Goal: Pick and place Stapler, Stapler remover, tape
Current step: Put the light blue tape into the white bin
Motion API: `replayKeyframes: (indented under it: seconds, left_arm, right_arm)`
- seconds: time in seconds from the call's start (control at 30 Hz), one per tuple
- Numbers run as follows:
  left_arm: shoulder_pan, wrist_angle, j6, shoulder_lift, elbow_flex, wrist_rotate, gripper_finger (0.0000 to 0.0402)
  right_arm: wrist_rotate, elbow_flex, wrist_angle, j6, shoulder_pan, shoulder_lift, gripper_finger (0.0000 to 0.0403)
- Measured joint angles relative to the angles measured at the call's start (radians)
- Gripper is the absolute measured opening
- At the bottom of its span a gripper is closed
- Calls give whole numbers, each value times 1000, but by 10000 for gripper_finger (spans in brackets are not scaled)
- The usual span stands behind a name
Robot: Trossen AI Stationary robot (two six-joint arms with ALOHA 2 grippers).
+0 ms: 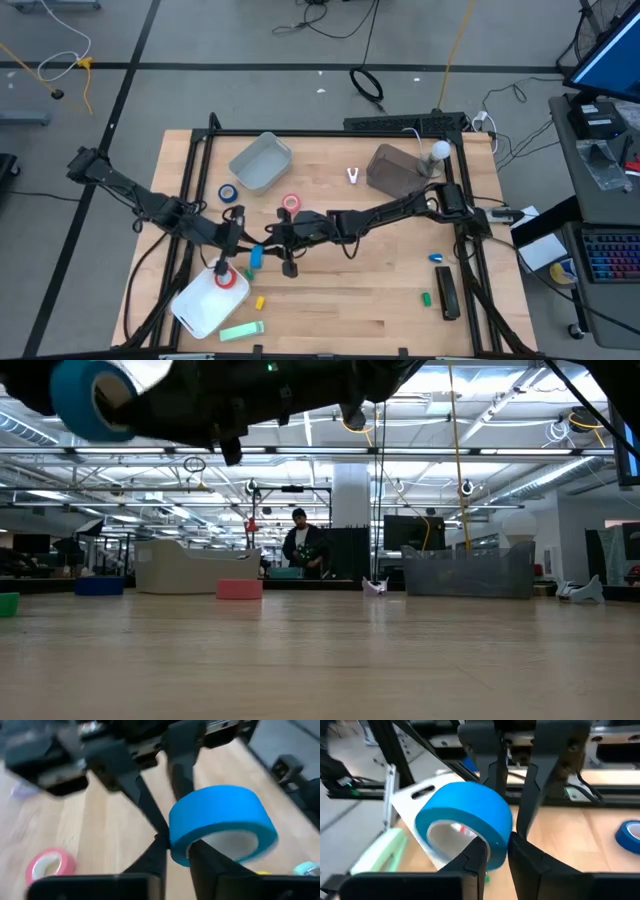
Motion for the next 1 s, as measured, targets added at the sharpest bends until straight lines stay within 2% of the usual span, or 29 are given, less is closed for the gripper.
replayKeyframes:
  seconds: [0.13, 0.27, 0.47, 0.57, 0.77, 1.0]
  left_arm:
    - [2, -98, -116, -1, 1, -41, 38]
    - [0, -163, -171, -3, 2, -33, 38]
    - [2, -104, -138, -4, 2, -35, 35]
    - [-2, -124, -170, -8, 2, -17, 35]
    - [-12, -349, -387, -13, 68, -17, 35]
    - [-38, -567, -637, 26, 209, 93, 35]
  right_arm:
    - [8, 7, -88, -18, -6, 0, 78]
    - [-8, 6, -180, -18, -10, -2, 86]
    - [-19, 4, -121, -32, -13, -1, 89]
    - [-14, 3, -128, -56, -11, 0, 90]
    - [-10, 5, -279, -110, -16, -2, 90]
    - [-4, 3, -428, -167, -42, -2, 89]
